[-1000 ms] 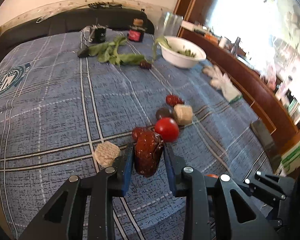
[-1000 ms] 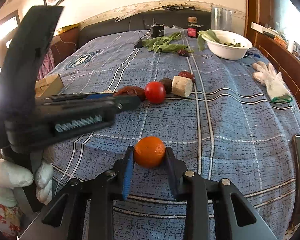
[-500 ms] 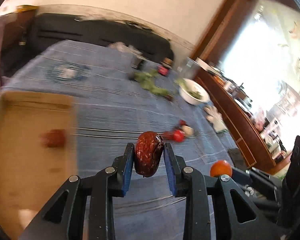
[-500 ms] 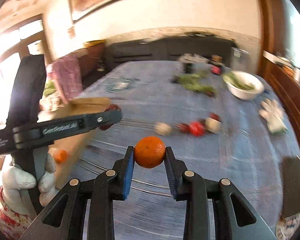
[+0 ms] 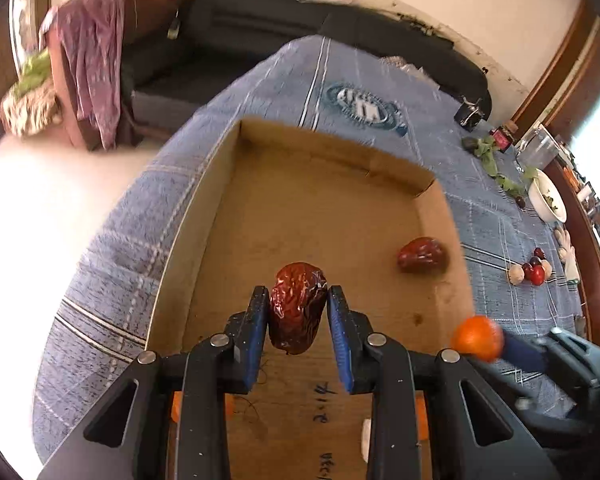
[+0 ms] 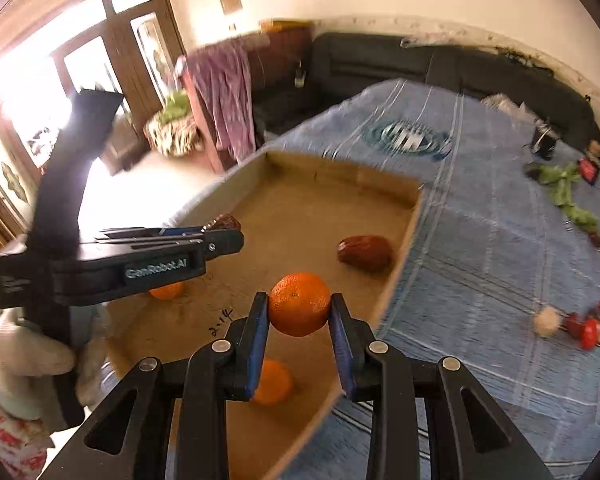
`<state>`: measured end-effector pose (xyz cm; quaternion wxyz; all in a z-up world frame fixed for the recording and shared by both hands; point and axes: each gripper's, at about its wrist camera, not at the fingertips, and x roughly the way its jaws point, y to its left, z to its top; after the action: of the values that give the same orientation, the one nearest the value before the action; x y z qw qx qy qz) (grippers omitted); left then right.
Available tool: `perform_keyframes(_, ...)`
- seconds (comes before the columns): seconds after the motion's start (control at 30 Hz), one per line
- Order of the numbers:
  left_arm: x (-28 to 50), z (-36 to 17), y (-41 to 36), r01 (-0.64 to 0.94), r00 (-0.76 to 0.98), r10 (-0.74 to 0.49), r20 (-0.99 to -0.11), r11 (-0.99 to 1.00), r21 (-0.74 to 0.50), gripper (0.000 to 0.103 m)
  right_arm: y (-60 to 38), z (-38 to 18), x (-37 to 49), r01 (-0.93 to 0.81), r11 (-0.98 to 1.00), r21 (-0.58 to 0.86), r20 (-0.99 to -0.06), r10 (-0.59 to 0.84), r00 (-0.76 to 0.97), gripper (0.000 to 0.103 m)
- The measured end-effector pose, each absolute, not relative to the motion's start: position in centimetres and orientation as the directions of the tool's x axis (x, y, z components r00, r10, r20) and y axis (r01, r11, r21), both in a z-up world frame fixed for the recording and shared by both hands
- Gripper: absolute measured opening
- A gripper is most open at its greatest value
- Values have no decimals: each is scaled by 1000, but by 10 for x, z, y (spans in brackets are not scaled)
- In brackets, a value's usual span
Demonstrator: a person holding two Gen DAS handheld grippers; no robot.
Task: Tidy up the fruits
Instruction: 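Carry the jujube and small orange into the box and open both tools, then grasp the round beige rice cake with the left tool while the right tool approaches a white rice cake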
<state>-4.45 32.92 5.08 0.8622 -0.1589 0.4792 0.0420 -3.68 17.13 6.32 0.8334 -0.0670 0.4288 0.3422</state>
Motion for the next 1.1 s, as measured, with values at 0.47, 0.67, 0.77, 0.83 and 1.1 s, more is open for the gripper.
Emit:
perform_keyframes(0.47, -43, 33, 344, -280, 514, -109, -851, 916, -286, 32, 200, 25, -26, -629, 764, 144, -813, 454, 365, 34)
perform_keyframes(0.67, -63, 59, 344, -288, 580, -86, -810, 908, -303, 45, 187, 51, -41, -638, 758, 136, -765, 490, 418, 48)
perform_keyframes(0.77, -86, 85, 339, -288, 645, -43, -763, 911, -295, 48, 169, 68, -50, -633, 761, 143, -730, 513, 451, 50)
perform_keyframes(0.83, -104, 103, 328, -284, 693, -4, -721, 917, -278, 58, 152, 78, -56, -620, 769, 157, -708, 525, 472, 60)
perform_keyframes(1.1, -133, 141, 241, -160, 780, -3, -626, 966, -204, 91, 66, 90, -60, -516, 833, 200, -675, 499, 543, 62)
